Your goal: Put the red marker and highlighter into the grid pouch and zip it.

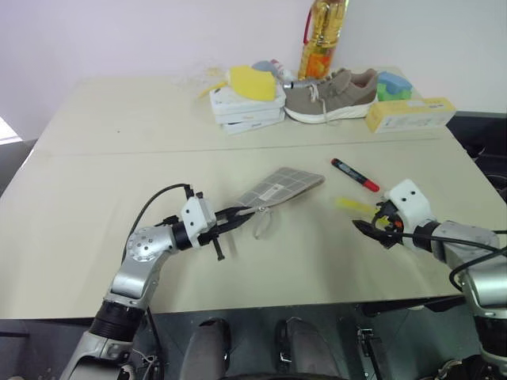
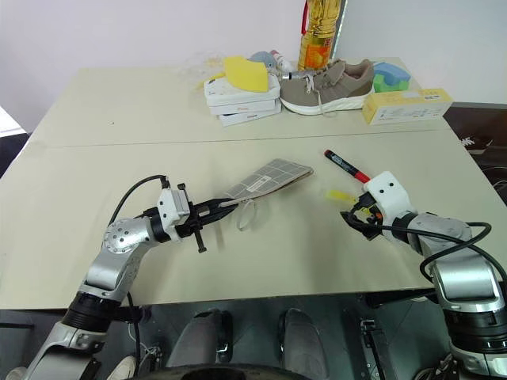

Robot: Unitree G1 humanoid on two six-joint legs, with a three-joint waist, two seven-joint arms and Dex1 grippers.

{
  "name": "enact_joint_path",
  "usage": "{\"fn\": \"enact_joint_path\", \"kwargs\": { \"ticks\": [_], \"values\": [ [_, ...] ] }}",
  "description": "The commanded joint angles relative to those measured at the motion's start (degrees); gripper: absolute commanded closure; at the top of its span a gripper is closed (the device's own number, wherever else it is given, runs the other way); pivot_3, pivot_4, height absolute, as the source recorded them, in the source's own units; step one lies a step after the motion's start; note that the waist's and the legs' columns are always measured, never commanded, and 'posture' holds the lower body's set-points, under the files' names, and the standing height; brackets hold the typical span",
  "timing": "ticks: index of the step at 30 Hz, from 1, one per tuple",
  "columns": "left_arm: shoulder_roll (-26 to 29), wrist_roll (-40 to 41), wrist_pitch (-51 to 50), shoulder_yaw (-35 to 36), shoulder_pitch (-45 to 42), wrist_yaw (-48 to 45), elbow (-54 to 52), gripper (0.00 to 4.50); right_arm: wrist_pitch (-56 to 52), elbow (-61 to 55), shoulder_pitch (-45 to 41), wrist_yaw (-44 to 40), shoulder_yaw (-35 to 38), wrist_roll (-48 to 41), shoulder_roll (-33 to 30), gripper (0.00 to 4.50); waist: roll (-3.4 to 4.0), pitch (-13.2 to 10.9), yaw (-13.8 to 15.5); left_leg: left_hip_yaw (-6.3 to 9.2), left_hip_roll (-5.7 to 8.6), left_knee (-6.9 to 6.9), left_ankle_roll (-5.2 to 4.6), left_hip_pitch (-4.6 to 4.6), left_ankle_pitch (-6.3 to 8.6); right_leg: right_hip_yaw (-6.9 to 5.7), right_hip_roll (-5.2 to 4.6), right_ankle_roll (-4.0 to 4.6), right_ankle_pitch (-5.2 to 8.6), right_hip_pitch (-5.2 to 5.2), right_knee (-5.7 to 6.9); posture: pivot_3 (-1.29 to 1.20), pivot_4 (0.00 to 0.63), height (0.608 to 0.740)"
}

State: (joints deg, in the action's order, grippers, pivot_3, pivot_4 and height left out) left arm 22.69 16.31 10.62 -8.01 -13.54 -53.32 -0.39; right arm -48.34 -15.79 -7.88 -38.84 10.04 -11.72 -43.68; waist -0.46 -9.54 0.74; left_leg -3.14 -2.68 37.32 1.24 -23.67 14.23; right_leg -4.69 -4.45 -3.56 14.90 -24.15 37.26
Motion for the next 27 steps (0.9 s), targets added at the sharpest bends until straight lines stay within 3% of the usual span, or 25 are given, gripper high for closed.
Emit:
{"fn": "enact_joint_path", "kwargs": {
  "ticks": [1, 9, 12, 15, 17, 22, 27],
  "values": [
    [-0.9, -0.6, 4.4, 1.4, -1.3, 0.6, 1.5, 4.5, -5.9, 3.0, -3.1, 0.5, 3.3, -3.5, 0.8, 0.61, 0.0, 0.0, 0.0, 0.0, 0.0, 0.02, 0.0, 0.01, 0.0, 0.0, 0.0, 0.0, 0.0, 0.01, 0.0, 0.0, 0.15, 0.74],
    [-1.1, -1.4, 7.0, 1.1, -2.0, 0.9, 4.2, 4.5, -8.2, 6.4, -4.4, 0.4, 2.4, -5.5, -0.1, 0.61, -0.03, 0.0, 0.0, 0.01, 0.0, 0.01, 0.0, 0.02, 0.0, -0.01, 0.0, 0.0, 0.0, 0.05, 0.0, 0.0, 0.15, 0.74],
    [-1.2, -1.5, 7.3, 1.2, -2.2, 1.2, 4.8, 4.5, -7.4, 5.5, -3.3, 0.2, 1.7, -5.6, -0.6, 1.32, -0.04, 0.0, 0.0, 0.02, 0.0, 0.02, 0.0, 0.03, 0.0, -0.01, 0.0, 0.0, 0.0, 0.06, 0.0, 0.0, 0.15, 0.74],
    [-1.5, -1.6, 7.3, 1.4, -2.4, 1.9, 5.5, 4.5, -6.7, 3.6, -2.4, 0.3, 1.6, -5.5, -1.1, 2.89, -0.04, 0.0, 0.0, 0.02, -0.01, 0.01, 0.0, 0.04, 0.0, -0.01, 0.01, 0.0, 0.0, 0.07, 0.0, 0.0, 0.15, 0.74],
    [-2.0, -1.6, 7.4, 2.0, -3.0, 2.9, 6.6, 4.5, -5.0, 0.1, -1.4, 0.3, 1.3, -4.8, -2.1, 3.67, -0.04, 0.0, 0.0, 0.02, -0.01, 0.01, 0.0, 0.05, 0.0, -0.01, 0.01, 0.0, 0.0, 0.08, 0.0, 0.0, 0.15, 0.74],
    [-2.7, -1.4, 7.8, 3.0, -4.2, 4.2, 7.9, 4.5, 0.8, -10.4, 1.2, -0.9, 2.4, -4.6, -4.9, 3.65, -0.04, 0.0, -0.1, 0.02, 0.0, 0.01, 0.0, 0.05, 0.0, -0.01, 0.0, -0.02, 0.0, 0.07, 0.0, 0.0, 0.15, 0.74],
    [-3.0, -1.1, 8.0, 3.1, -4.4, 3.7, 8.2, 4.5, -1.8, -18.2, 0.5, -1.5, 4.4, -8.7, -5.2, 3.65, -0.13, -0.1, 0.0, 0.04, -0.02, 0.02, 0.0, 0.08, 0.0, 0.0, 0.03, -0.02, 0.0, 0.1, -0.01, 0.0, 0.15, 0.74]
  ]
}}
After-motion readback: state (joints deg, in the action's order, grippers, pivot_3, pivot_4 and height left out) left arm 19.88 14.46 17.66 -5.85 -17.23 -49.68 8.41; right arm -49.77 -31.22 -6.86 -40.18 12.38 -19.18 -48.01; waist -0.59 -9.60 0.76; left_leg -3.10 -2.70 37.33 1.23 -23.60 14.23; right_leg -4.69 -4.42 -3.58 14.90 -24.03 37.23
